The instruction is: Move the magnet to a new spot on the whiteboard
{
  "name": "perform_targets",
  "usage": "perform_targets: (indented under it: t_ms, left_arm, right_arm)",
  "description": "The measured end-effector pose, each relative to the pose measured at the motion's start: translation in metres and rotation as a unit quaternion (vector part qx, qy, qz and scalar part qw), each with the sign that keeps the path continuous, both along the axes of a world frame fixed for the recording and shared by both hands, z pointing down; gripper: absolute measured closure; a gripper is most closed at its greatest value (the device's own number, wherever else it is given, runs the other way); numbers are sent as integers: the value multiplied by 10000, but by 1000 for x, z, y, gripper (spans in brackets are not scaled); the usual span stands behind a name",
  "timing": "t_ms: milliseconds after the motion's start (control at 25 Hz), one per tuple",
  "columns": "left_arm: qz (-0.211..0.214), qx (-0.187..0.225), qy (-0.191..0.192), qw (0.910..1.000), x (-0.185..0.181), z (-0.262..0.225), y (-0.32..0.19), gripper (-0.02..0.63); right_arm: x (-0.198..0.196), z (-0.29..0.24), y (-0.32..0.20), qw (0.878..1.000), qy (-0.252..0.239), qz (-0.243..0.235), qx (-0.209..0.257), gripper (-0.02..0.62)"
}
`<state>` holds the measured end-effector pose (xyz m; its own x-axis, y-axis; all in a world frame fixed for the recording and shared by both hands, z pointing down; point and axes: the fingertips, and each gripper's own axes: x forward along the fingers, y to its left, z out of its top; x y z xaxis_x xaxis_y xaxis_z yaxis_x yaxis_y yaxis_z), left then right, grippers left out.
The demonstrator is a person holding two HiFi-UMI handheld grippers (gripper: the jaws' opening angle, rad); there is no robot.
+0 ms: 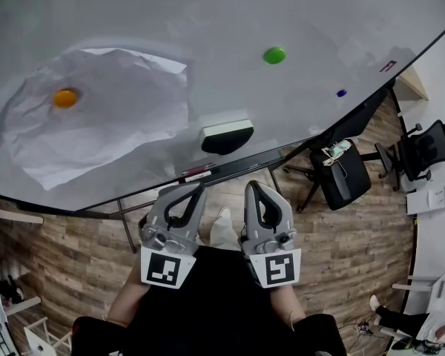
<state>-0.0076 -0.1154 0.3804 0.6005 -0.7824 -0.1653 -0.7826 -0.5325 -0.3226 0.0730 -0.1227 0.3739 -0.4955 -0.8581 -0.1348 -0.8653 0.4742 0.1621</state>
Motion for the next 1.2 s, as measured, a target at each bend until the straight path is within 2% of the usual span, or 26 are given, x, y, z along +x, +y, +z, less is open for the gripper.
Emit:
perform_targets:
  t_ms: [1200]
  left_arm:
    - [-12, -2, 0, 10000, -1, 0, 5, 611]
  right_arm:
    - [-7, 1, 9, 9995, 236, -200, 56, 595]
